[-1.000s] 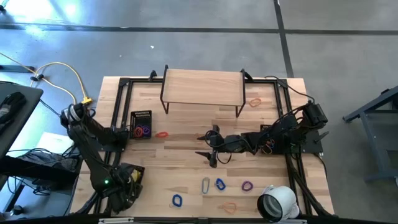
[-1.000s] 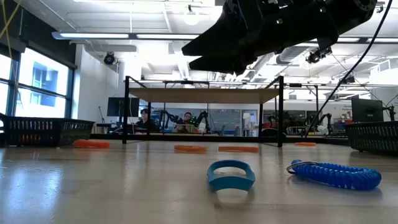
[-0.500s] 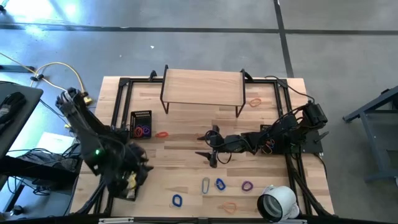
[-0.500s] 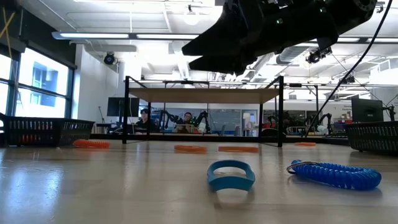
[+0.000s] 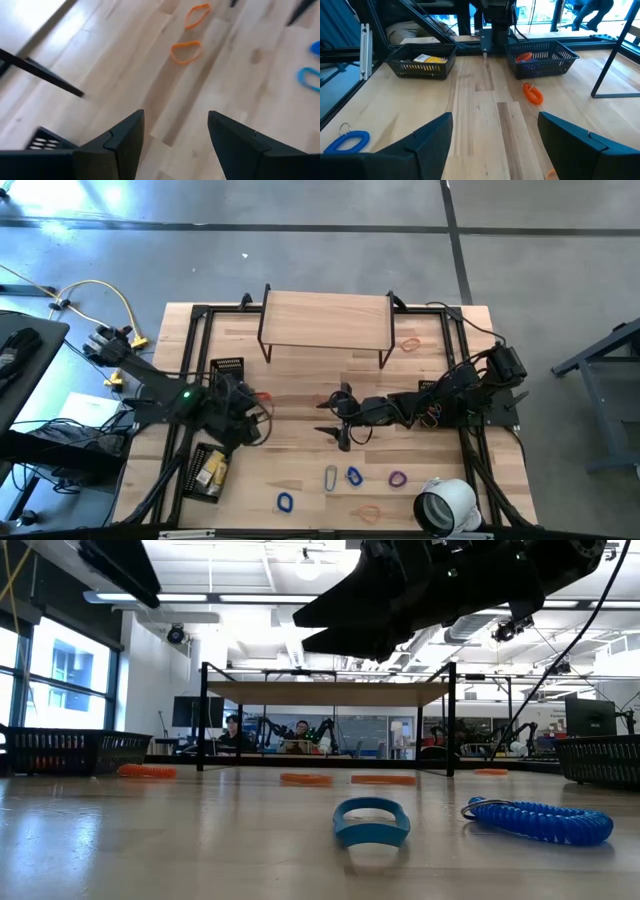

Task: Pick & Place Office Desk Supplies
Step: Put the orange spring keychain into the top left black bin

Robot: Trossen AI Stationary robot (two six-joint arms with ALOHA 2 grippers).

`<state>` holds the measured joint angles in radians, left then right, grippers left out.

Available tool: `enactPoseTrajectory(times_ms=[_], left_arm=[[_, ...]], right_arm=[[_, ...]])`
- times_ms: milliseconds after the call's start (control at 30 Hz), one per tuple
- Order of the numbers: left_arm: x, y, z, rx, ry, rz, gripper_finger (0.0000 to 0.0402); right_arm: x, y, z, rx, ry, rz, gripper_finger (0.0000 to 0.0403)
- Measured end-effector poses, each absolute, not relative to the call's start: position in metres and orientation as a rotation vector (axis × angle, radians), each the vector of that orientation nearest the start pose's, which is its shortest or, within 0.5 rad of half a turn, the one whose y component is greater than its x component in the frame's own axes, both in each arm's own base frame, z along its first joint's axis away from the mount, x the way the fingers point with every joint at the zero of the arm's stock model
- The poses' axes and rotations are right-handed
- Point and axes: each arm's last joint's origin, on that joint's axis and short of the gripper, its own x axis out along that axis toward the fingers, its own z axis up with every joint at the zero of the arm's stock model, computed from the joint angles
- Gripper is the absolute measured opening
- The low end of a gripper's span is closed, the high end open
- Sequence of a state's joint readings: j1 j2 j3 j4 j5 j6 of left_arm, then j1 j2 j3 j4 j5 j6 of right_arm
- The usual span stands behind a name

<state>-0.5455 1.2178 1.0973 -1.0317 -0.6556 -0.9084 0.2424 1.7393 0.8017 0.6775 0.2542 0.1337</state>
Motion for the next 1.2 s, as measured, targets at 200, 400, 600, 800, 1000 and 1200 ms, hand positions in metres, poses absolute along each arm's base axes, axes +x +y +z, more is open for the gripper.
enactPoseTrajectory(times_ms=[200, 400, 600, 800, 1000, 1200], left_arm=[[0.214, -0.084, 0.28, -0.179, 0.908, 0.556, 0.0212], [0.241, -0.053, 0.255, -0.29, 1.13, 0.579, 0.0212], [0.259, -0.023, 0.232, -0.297, 1.288, 0.578, 0.0211], [0.268, 0.006, 0.214, -0.408, 1.388, 0.615, 0.0211], [0.269, 0.015, 0.205, -0.393, 1.395, 0.603, 0.0211], [0.265, 0.018, 0.192, -0.398, 1.409, 0.594, 0.0211]], right_arm=[[0.341, 0.077, 0.175, 0.065, 0.268, -0.03, 0.0282], [0.341, 0.077, 0.176, 0.069, 0.267, -0.03, 0.0282], [0.341, 0.077, 0.176, 0.069, 0.267, -0.03, 0.0282], [0.341, 0.077, 0.174, 0.064, 0.282, -0.031, 0.0282], [0.34, 0.077, 0.173, 0.081, 0.297, -0.014, 0.0282], [0.34, 0.079, 0.172, 0.09, 0.307, 0.037, 0.0282]])
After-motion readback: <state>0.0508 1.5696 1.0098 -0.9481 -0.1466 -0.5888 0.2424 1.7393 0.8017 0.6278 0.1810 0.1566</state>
